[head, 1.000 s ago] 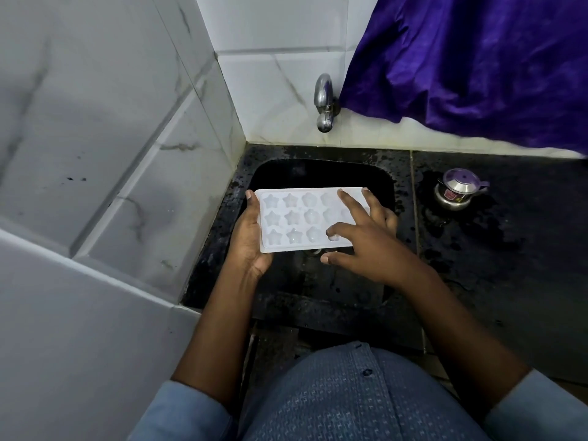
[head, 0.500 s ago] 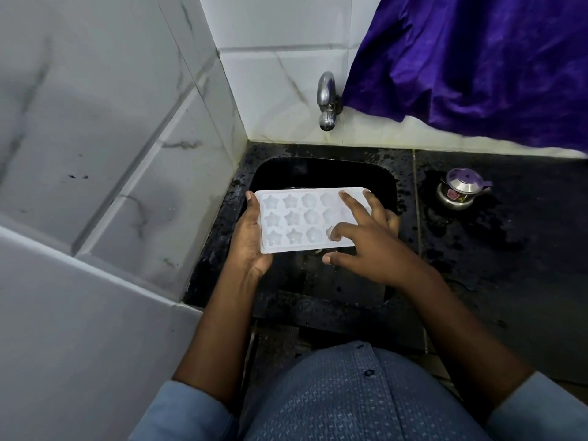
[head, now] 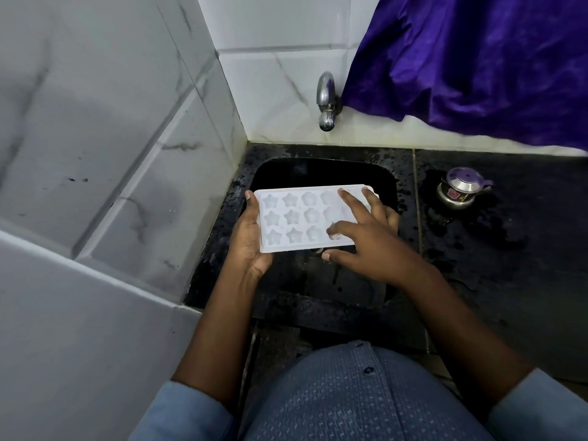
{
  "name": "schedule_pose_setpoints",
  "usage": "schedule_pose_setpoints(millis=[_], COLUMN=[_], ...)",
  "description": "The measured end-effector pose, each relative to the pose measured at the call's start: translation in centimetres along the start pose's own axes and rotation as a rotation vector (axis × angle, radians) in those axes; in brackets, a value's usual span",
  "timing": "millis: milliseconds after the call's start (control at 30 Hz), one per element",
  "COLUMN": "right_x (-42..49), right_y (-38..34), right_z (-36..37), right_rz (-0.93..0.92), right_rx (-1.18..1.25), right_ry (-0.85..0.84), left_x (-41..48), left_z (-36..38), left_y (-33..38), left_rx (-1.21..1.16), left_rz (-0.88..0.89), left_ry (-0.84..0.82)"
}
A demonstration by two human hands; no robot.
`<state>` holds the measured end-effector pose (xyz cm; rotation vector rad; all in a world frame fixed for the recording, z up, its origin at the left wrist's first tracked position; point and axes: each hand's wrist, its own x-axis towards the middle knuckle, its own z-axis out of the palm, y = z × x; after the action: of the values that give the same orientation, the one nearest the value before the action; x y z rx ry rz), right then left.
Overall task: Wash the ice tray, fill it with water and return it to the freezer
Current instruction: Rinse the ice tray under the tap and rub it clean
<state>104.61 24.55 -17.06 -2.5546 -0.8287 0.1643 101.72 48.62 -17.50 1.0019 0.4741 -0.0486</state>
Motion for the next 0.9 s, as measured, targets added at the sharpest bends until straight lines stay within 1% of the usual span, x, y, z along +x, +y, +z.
schedule_pose_setpoints(millis=[133, 233, 333, 533, 733, 900], right_x=[-0.09, -0.16, -0.02, -0.2, -0.26, -0.17], right_y=[-0.04, 0.11, 0.3, 0.32, -0.13, -0.18], right_z=[0.17, 0.22, 0.16, 0.23, -0.04, -0.04], right_rz=[0.012, 0.0, -0.007, 0.017, -0.013, 0.014], right_rx=[-0.016, 0.024, 0.011, -0.029, 0.027, -0.023], right_ry=[-0.059, -0.007, 0.039, -0.079, 0.043, -0.038], left_x=[0.17, 0.21, 0.22, 0.15, 0.03, 0.01], left_z=[0.1, 0.06, 0.08, 0.02, 0.27, 0.31], left_y=[0.12, 0.12, 0.0, 0.15, 0.2, 0.33], left_rx=[0.015, 0.029, 0.039, 0.024, 0.027, 0.023], left_rz=[0.008, 0.005, -0.002, -0.007, -0.012, -0.004], left_ry=[0.015, 0.032, 0.047, 0.012, 0.009, -0.001])
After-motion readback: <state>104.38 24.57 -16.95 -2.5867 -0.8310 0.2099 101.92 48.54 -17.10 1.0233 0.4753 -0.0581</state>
